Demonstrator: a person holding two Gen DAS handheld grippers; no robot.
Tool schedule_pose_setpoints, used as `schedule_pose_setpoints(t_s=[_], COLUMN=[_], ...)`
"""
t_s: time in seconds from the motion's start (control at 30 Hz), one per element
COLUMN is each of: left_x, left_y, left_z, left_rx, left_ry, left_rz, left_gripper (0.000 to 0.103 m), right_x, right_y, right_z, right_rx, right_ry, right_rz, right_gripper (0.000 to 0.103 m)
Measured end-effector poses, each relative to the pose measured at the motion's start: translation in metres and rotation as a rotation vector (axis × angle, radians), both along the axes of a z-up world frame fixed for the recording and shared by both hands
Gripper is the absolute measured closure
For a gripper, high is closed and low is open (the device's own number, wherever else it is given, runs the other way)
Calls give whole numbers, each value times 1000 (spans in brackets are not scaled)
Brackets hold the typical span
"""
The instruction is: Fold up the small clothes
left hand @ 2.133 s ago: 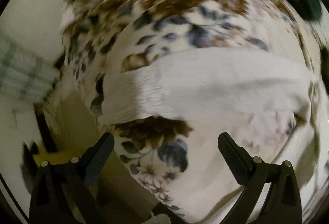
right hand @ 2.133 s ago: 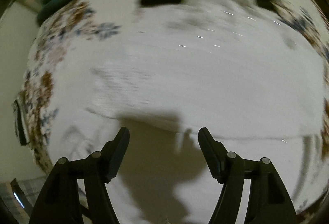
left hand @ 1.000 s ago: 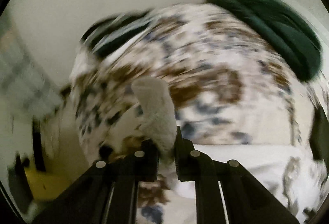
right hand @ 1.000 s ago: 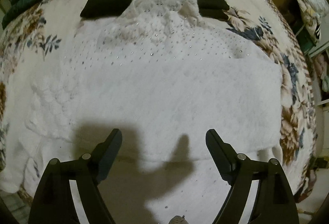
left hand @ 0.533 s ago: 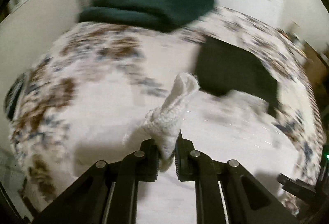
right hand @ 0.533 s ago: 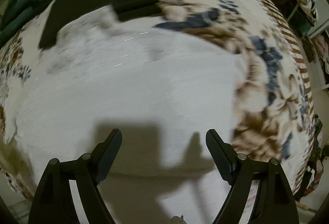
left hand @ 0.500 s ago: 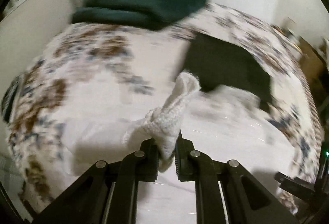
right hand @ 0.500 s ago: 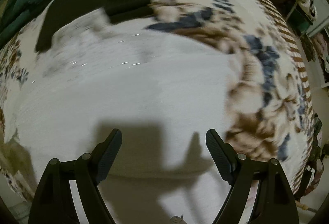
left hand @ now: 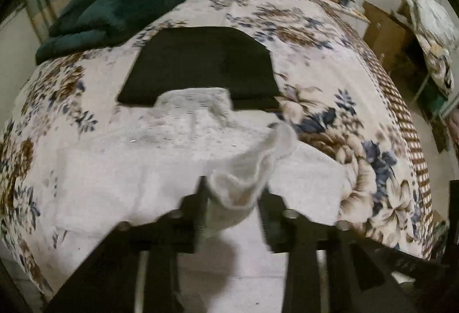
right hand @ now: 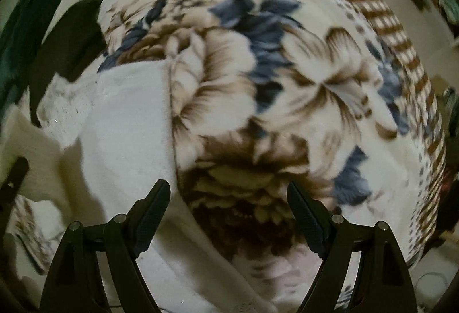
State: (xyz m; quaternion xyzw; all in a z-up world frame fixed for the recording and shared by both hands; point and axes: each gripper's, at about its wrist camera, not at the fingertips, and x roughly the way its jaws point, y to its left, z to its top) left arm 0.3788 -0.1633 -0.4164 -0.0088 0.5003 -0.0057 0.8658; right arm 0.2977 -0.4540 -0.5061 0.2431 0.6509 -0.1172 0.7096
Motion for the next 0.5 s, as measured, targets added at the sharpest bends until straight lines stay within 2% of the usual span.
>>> schedule_pose_setpoints(t_s=[0.03, 0.07, 0.1, 0.17, 0.27, 0.37, 0.47, 0.5], left_x=[-3, -7, -11, -21, -36, -52, -65, -69], left_y=[12, 28, 43, 79, 138, 190, 217, 225], left_z=[1, 3, 4, 4, -3, -17, -28, -31], left_rx=[2, 12, 28, 77, 153, 218, 261, 263], left_ry=[-2, -5, -11, -8, 45, 107, 149, 154], left_rz=[26, 61, 95, 168, 284, 387, 466, 486], left_gripper=[44, 28, 19, 17, 16, 16, 16, 16], right_x=[0, 1, 3, 13, 35, 58, 79, 83], right_y=[-4, -6, -5, 0, 19, 56, 86, 94], right_z=[2, 4, 6, 7, 4, -5, -22, -26], right_rx=[35, 68, 98, 169, 232, 257, 241, 241], right_ry=[-17, -34, -47, -72, -90, -94, -53, -52], right_rz=[-14, -22, -25, -19, 18, 62, 114, 129], right_gripper=[18, 18, 18, 18, 18, 18, 18, 23])
